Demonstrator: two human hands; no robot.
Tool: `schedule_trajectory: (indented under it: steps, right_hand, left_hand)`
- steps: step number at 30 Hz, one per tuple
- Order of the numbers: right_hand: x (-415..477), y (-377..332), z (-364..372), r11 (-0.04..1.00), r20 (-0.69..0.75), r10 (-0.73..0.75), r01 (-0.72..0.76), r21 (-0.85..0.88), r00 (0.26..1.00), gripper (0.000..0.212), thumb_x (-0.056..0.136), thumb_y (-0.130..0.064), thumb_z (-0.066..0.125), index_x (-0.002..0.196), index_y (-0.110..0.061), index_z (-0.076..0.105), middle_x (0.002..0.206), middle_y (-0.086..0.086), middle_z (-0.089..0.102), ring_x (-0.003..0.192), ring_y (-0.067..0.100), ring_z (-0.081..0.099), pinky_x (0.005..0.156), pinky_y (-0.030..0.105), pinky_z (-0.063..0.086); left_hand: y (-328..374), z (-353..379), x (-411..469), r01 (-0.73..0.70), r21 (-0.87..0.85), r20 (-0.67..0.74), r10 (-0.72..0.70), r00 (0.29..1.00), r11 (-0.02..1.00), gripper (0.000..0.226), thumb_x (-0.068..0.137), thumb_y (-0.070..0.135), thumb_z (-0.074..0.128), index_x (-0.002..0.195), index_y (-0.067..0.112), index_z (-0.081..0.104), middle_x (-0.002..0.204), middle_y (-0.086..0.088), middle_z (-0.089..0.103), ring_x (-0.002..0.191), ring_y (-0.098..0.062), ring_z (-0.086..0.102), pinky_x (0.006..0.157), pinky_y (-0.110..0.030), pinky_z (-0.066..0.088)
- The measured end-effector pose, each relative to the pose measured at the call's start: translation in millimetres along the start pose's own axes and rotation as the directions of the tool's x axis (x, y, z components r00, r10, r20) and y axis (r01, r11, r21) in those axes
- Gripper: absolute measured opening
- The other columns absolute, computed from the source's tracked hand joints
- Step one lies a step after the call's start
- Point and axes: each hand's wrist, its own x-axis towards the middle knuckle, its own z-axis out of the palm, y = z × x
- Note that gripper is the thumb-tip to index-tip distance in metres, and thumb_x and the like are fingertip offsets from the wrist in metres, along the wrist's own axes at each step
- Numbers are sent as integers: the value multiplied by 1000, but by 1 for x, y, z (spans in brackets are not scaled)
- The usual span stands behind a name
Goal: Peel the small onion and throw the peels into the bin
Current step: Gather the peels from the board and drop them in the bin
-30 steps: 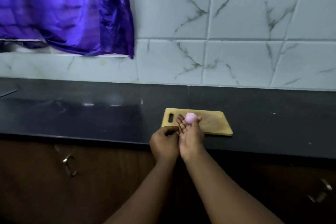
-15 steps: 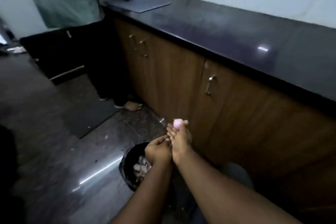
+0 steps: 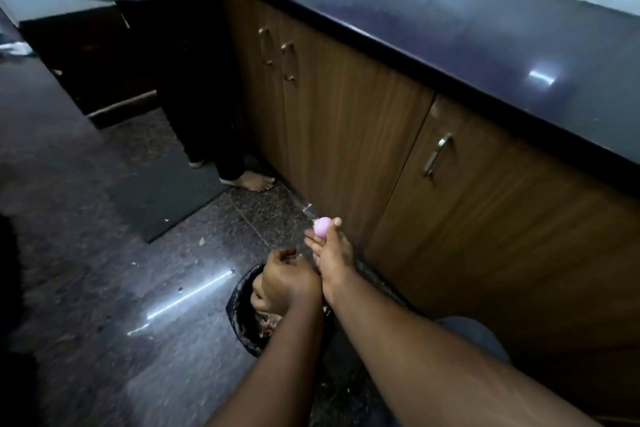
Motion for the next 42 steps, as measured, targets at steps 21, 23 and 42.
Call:
schedule_trajectory:
  steps: [21, 23, 42]
  right_hand:
    - [-280, -139, -499, 757, -893, -191, 640, 131, 409, 47, 108, -40, 36, 82, -19, 68, 103, 17, 71, 97, 33, 68, 92, 40, 58]
    - [-302, -131, -542, 717, -934, -119, 680, 154, 337, 47, 108, -43, 37, 80, -23, 70, 107, 18, 74, 104, 36, 70, 103, 53, 52]
    - [-320, -235, -535, 546, -760, -636, 773, -321, 134, 27, 96, -21, 69, 120, -11, 60, 115, 8, 71, 106, 19, 68, 91, 27, 54]
  left_hand:
    - [-32, 91, -540, -723, -538, 736, 659, -152, 433, 12, 92, 23, 64, 103, 25, 65, 101, 6, 74, 94, -17, 71, 81, -41, 59]
    - [-50, 100, -587, -720, -586, 752, 579, -315, 371, 15, 93, 21, 63, 108, 23, 65, 107, 4, 72, 98, -15, 69, 84, -38, 57]
    - [58, 55, -617, -707, -704, 409, 853, -324, 69, 10, 101, 24, 56, 100, 19, 65, 96, -2, 70, 92, -23, 65, 75, -44, 52]
